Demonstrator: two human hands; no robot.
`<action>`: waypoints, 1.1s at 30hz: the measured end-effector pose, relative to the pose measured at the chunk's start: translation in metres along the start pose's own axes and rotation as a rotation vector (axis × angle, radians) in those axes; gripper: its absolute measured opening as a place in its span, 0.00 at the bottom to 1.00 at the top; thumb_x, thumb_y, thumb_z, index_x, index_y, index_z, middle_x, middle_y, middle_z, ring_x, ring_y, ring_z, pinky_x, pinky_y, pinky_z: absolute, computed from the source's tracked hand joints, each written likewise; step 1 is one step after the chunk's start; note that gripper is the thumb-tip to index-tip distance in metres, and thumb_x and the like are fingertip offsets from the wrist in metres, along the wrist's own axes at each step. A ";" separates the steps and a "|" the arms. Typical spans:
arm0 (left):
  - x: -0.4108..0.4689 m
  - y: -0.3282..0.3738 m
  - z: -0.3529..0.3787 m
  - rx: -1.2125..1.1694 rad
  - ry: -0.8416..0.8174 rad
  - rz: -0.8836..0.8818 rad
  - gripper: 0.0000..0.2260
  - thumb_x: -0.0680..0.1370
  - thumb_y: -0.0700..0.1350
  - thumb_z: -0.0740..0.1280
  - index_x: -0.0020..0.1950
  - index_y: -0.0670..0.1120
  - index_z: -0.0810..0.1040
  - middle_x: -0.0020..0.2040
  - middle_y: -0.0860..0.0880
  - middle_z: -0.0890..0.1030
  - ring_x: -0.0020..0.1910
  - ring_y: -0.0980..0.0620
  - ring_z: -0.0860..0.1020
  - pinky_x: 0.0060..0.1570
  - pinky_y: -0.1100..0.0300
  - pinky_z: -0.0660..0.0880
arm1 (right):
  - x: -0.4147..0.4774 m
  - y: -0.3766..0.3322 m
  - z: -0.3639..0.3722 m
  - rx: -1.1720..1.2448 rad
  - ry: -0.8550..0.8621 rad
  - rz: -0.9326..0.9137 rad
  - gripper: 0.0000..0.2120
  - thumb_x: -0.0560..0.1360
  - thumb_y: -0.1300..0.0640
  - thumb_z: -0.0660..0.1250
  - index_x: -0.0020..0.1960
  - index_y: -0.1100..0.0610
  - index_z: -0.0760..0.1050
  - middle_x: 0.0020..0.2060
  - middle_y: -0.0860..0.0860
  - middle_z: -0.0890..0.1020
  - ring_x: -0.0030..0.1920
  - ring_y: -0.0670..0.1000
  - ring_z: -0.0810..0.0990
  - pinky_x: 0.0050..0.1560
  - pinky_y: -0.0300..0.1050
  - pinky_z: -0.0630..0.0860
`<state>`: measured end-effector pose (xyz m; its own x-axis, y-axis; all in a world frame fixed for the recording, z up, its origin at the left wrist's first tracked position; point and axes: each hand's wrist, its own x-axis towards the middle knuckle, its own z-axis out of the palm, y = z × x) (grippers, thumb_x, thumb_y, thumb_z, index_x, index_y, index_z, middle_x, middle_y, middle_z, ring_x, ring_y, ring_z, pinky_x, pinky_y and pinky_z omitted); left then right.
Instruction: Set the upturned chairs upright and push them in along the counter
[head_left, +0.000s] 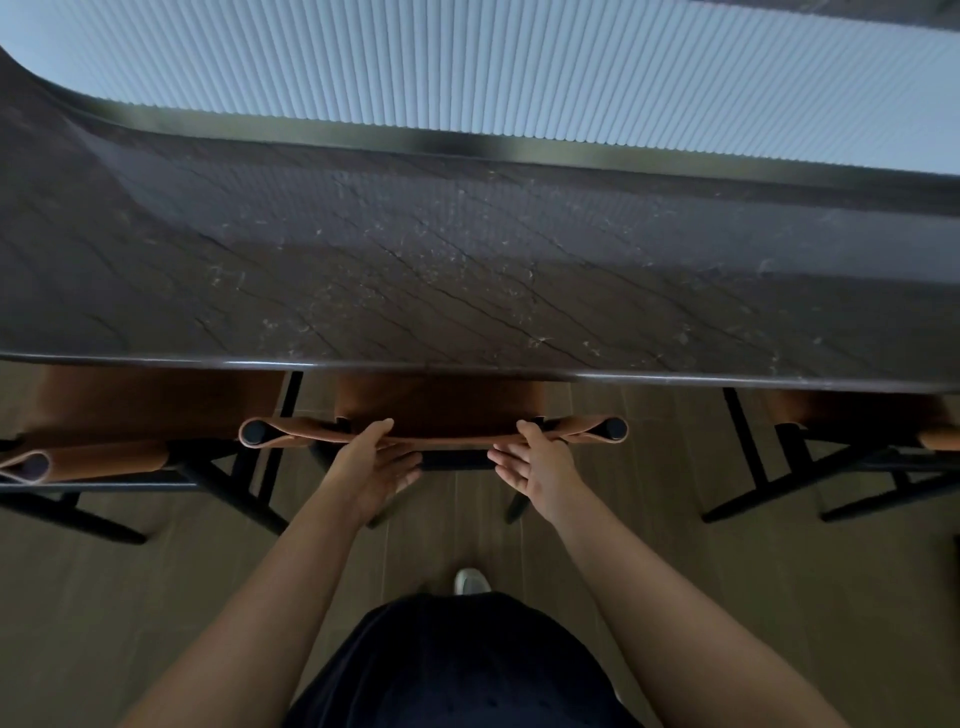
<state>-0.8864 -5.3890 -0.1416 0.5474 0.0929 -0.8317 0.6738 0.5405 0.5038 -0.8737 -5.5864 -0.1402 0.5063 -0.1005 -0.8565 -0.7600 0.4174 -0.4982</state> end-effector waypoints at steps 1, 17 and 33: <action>-0.001 0.000 0.002 -0.003 -0.004 -0.004 0.09 0.80 0.44 0.64 0.56 0.39 0.74 0.50 0.38 0.79 0.51 0.40 0.79 0.51 0.47 0.75 | -0.003 0.000 0.001 0.004 0.014 -0.003 0.07 0.81 0.56 0.64 0.57 0.57 0.73 0.53 0.57 0.82 0.52 0.56 0.84 0.50 0.47 0.81; -0.075 0.007 0.002 0.364 -0.427 0.040 0.14 0.82 0.40 0.60 0.68 0.38 0.68 0.57 0.40 0.79 0.58 0.44 0.79 0.60 0.50 0.75 | -0.105 0.085 -0.001 0.470 0.148 -0.384 0.14 0.81 0.55 0.61 0.65 0.57 0.74 0.54 0.54 0.85 0.53 0.53 0.84 0.49 0.46 0.79; -0.173 -0.138 0.016 0.954 -1.047 0.158 0.09 0.81 0.40 0.59 0.58 0.44 0.77 0.56 0.44 0.82 0.55 0.50 0.82 0.58 0.53 0.77 | -0.246 0.264 -0.124 0.842 0.736 -0.655 0.11 0.81 0.57 0.61 0.56 0.55 0.81 0.48 0.55 0.86 0.50 0.54 0.85 0.48 0.46 0.78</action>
<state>-1.0657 -5.4927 -0.0637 0.4719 -0.7797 -0.4114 0.4124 -0.2173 0.8847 -1.2495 -5.5636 -0.0779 0.1382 -0.8585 -0.4938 0.1671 0.5117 -0.8428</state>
